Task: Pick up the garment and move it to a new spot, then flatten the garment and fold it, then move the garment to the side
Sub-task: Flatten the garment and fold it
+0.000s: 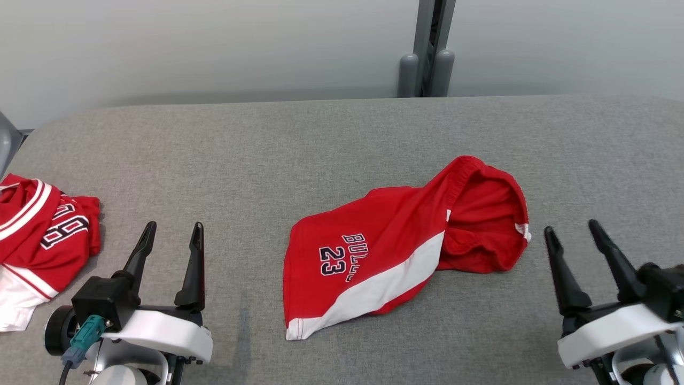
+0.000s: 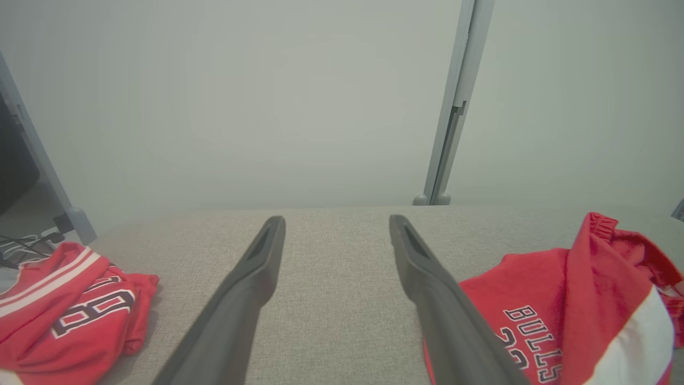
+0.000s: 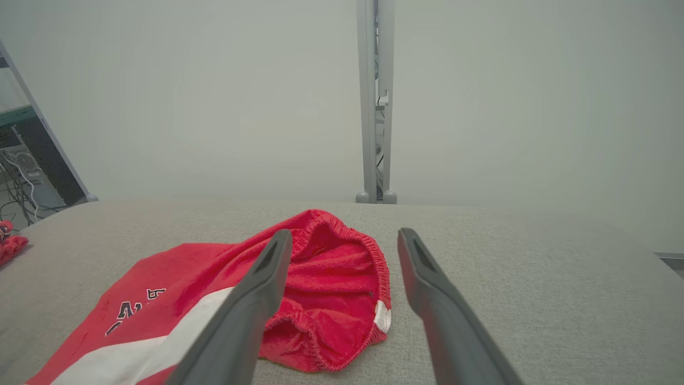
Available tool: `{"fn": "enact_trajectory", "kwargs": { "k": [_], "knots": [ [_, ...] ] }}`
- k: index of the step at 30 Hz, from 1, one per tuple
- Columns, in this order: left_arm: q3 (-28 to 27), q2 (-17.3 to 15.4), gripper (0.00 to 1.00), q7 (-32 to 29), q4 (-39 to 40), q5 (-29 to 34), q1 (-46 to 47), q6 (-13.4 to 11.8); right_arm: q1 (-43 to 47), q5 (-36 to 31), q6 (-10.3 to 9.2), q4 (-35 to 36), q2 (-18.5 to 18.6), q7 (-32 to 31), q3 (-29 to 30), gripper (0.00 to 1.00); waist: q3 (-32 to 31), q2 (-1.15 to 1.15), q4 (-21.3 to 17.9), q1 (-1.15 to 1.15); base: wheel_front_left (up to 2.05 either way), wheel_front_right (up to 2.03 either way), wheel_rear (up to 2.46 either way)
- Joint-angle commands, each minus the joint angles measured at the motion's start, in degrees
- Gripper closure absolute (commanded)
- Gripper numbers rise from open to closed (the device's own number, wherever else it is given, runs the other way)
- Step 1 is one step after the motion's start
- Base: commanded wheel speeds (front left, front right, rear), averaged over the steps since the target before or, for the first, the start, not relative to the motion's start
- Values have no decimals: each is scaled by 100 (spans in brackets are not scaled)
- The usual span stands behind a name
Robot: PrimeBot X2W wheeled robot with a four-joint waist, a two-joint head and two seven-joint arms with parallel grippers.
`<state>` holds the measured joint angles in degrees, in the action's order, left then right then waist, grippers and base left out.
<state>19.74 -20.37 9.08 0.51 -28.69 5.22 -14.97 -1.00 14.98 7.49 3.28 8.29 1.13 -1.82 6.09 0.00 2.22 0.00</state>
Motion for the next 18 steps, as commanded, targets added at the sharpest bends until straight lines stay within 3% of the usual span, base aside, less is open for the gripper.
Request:
{"fn": "enact_trajectory", "kwargs": {
  "k": [1, 10, 18],
  "knots": [
    [-2, -13, 0, -1, 21, -10, 57, -15, -106, -70, 1, -3, 148, -110, -114, 0, 33, 0, 38, 0, 0, 0, 0],
    [52, 68, 0, 69, -11, -33, 237, 19, -731, -231, 1, -481, 1077, -819, -1500, 0, 414, 0, 295, 0, 0, 0, 0],
    [137, 233, 0, 215, -162, -51, 426, 103, -1252, -150, 0, -985, 1525, -1005, -2315, 0, 728, 0, 498, 0, 0, 0, 0]
  ]
}}
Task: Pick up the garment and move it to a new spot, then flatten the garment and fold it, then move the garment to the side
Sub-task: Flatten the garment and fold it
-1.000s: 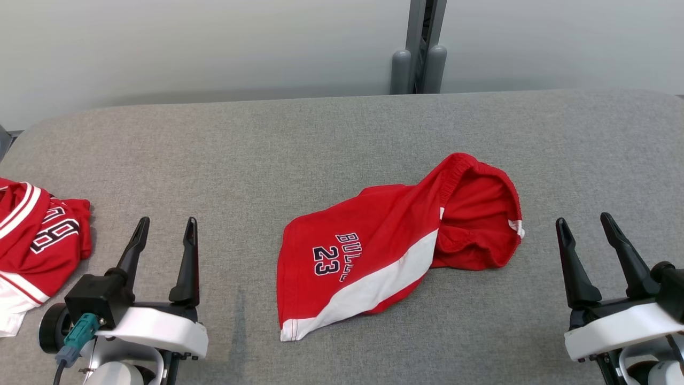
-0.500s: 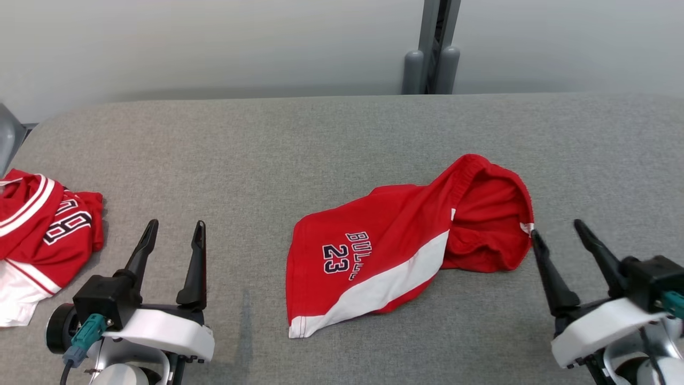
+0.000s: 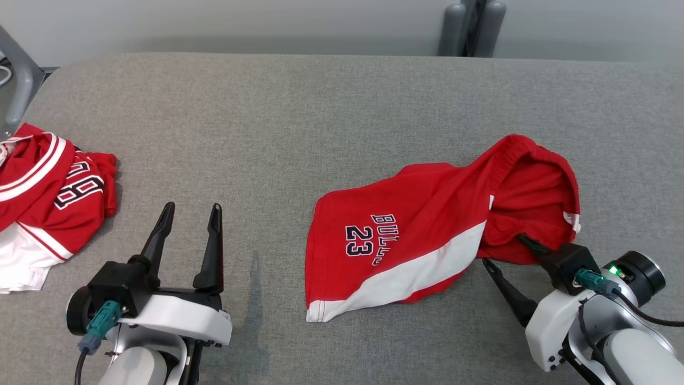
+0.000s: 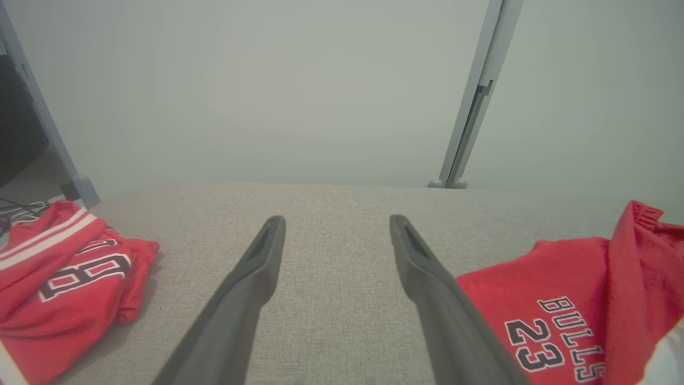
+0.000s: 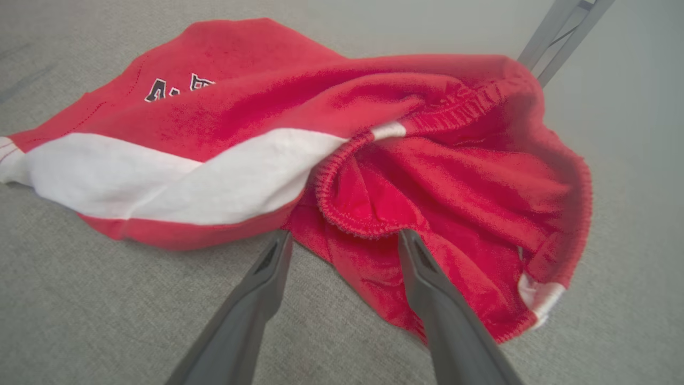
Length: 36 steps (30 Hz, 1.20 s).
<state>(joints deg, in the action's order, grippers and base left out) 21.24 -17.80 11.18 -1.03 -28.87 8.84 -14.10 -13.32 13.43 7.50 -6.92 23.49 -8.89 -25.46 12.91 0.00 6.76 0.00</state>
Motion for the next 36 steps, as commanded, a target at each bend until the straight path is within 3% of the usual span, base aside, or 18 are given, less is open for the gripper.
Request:
{"fn": "enact_trajectory", "kwargs": {
  "k": [1, 5, 6, 7, 8, 15, 23, 28, 34, 35, 36],
  "knots": [
    [0, -4, 0, 13, -37, -39, 103, 29, -87, 28, -1, -45, 34, -15, -35, 0, 91, 0, 61, 0, 0, 0, 0],
    [27, 74, 0, 94, -147, -43, 192, 72, -376, 157, -1, -325, 136, 43, -327, 0, 202, 0, 88, 0, 0, 0, 0],
    [29, 94, 0, 113, -179, -44, 217, 81, -428, 198, -1, -394, 135, 60, -380, 29, 217, 0, 87, 0, 0, 0, 0],
    [31, 103, 0, 128, -206, -44, 241, 84, -481, 232, -1, -440, 131, 91, -421, 68, 227, 0, 82, 0, 0, 0, 0],
    [25, 110, 0, 147, -232, -48, 260, 86, -522, 301, -1, -455, 124, 115, -446, 100, 235, 0, 73, 0, 0, 0, 0],
    [-26, 94, 0, 208, -342, -54, 260, 96, -601, 878, -1, -97, 229, 218, -437, 100, 180, 0, -91, 0, 0, 0, 0],
    [-45, 6, 0, 191, -316, -52, 213, 58, -159, 1530, -1, 932, 248, 80, 482, 100, 59, 0, -307, 0, 0, 0, 0],
    [-64, -44, 0, 167, -268, -65, 196, 31, 86, 1518, 0, 1378, 296, -90, 779, 100, 34, 0, -375, 0, 0, 0, 0],
    [-49, -70, 0, 157, -236, -71, 182, 1, 299, 1417, 0, 1503, 9, 180, 1047, 100, -10, 0, -382, 0, 0, 0, 0],
    [-47, -78, 0, 153, -231, -72, 175, -5, 334, 1388, 0, 1503, -68, 273, 1108, 60, -20, 0, -387, 0, 0, 0, 0],
    [-48, -86, 0, 145, -227, -71, 167, -4, 352, 1342, 0, 1489, -130, 359, 1154, 3, -33, 0, -394, 0, 0, 0, 0]
  ]
}}
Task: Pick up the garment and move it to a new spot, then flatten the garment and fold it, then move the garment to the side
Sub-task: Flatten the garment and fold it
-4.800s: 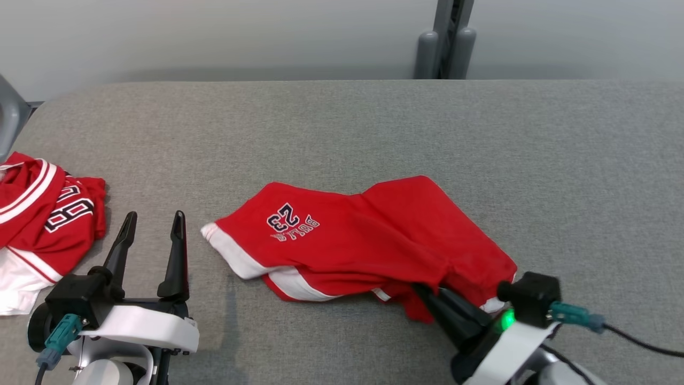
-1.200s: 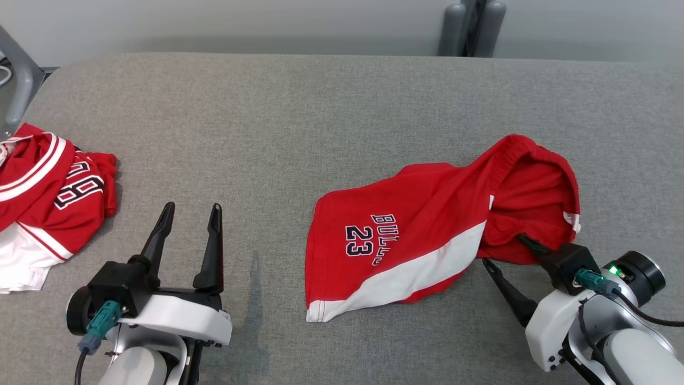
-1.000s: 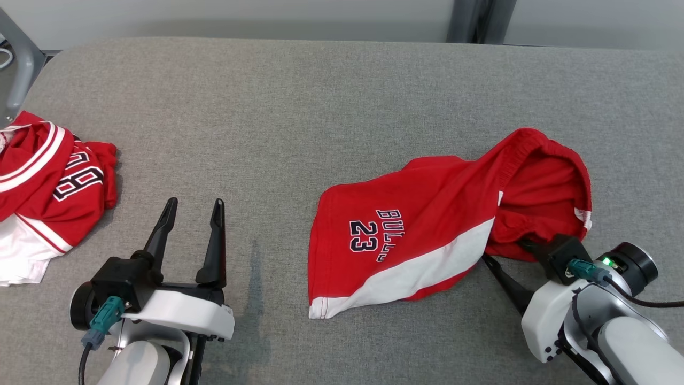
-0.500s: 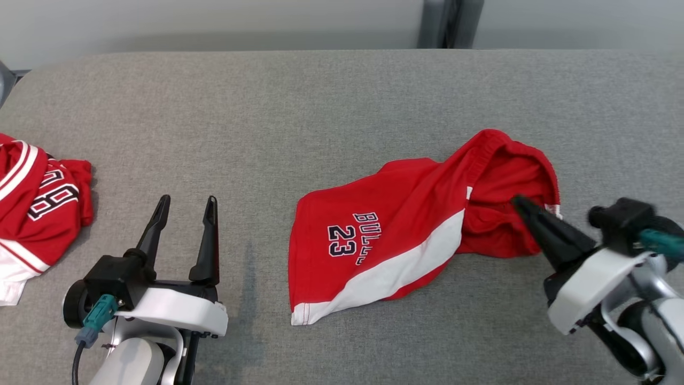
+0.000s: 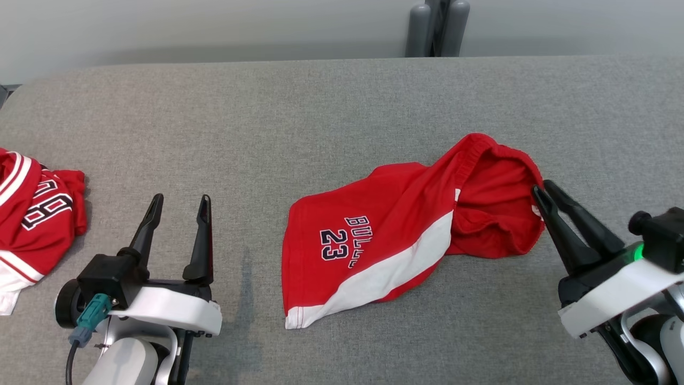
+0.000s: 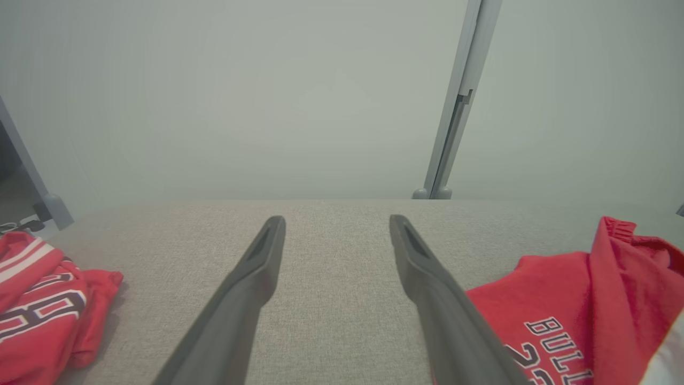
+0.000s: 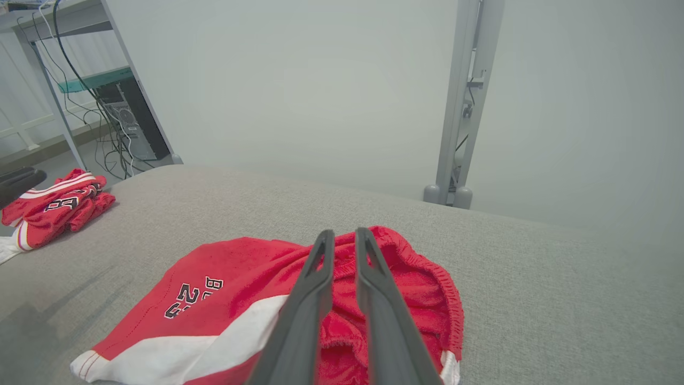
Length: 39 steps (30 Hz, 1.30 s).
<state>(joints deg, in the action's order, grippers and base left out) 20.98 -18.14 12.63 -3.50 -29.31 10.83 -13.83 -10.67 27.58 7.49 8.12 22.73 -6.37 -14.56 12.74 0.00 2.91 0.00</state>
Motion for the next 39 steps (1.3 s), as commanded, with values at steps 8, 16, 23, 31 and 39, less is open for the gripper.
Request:
{"fn": "enact_trajectory", "kwargs": {
  "k": [8, 16, 23, 31, 39],
  "knots": [
    [-22, -140, 0, -102, 111, -52, -202, -100, 307, -611, 1, -239, -831, 924, 923, 0, -273, 0, -91, 0, 0, 0, 0],
    [-9, -256, 0, -234, 302, -81, -511, -221, 726, -1110, 1, -490, -1219, 967, 1213, 0, -635, 0, -133, 0, 0, 0, 0],
    [13, -360, 0, -343, 441, -87, -712, -300, 1016, -1262, 1, -567, -1354, 873, 1238, 0, -832, 0, -146, 0, 0, 0, 0],
    [19, -407, 0, -398, 536, -84, -774, -357, 1102, -1296, 1, -569, -1424, 817, 1282, 0, -908, 0, -152, 0, 0, 0, 0],
    [33, -408, 0, -381, 541, -97, -681, -352, 1055, -1295, 1, -575, -1416, 780, 1280, 0, -904, 0, -129, 0, 0, 0, 0]
  ]
}}
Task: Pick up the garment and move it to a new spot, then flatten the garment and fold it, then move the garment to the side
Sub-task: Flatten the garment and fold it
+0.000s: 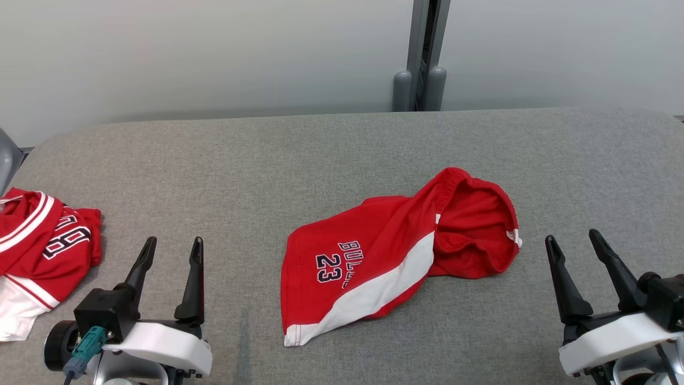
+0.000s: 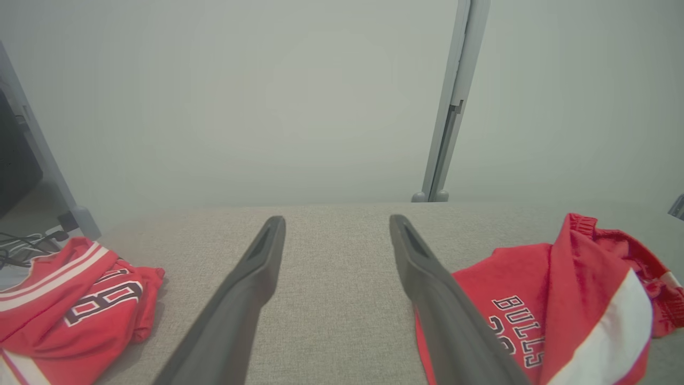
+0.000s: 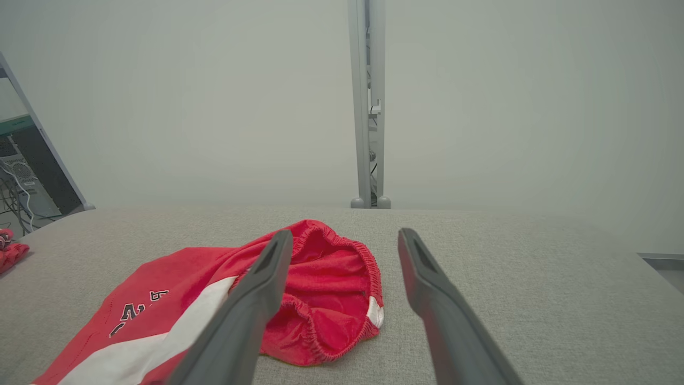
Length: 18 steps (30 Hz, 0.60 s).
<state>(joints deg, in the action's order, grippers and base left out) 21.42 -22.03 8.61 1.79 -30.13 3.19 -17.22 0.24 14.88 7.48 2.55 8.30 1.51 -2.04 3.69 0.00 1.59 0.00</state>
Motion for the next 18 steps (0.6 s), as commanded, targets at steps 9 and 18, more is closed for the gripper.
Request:
{"fn": "enact_trajectory", "kwargs": {
  "k": [9, 18],
  "knots": [
    [-40, -21, 0, 112, 26, -48, 177, 45, -141, -45, 2, -11, 175, -82, -36, 0, 56, 0, 153, 0, 0, 0, 0],
    [-115, -73, 0, 347, 7, 21, 443, 169, -602, -46, 2, -455, 824, -322, -786, 0, 252, 0, 583, 0, 0, 0, 0]
  ]
}}
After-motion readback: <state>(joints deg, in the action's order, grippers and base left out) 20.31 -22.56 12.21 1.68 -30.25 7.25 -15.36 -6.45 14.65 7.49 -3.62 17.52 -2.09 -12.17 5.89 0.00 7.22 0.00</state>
